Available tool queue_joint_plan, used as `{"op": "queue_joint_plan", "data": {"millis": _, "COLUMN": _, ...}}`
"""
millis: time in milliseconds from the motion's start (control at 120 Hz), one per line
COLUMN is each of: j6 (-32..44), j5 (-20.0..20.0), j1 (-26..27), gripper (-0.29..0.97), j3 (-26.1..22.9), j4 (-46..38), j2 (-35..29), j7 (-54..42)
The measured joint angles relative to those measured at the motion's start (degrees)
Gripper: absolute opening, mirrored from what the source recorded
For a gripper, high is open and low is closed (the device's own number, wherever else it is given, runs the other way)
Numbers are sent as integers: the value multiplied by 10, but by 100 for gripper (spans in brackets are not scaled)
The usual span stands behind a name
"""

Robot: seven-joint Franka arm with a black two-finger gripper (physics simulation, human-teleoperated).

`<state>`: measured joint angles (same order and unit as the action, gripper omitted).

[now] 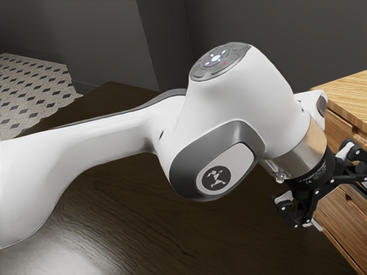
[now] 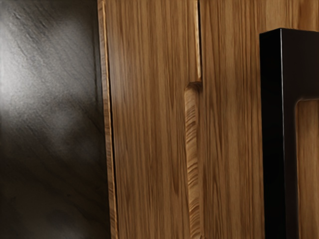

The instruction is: Pull the drawer handle with one arm to open the drawer

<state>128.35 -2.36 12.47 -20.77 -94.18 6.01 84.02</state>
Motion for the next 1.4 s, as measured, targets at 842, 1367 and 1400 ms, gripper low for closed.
{"op": "queue_joint_plan", "data": {"millis": 842, "j6": 8, "j5": -10, "j1": -1, "gripper": 68, "j3": 49, "j4": -145, "j2": -135, "j7": 2}}
{"op": "queue_joint_plan", "data": {"millis": 1367, "j6": -165, "j5": 56, "j1": -31, "gripper": 68, "j3": 222, "j4": -125, "j2": -288, "j7": -55}}
{"op": "queue_joint_plan", "data": {"millis": 1400, "j6": -193, "j5": 60, "j1": -29, "gripper": 68, "j3": 211, "j4": -117, "j2": -290, "j7": -72}}
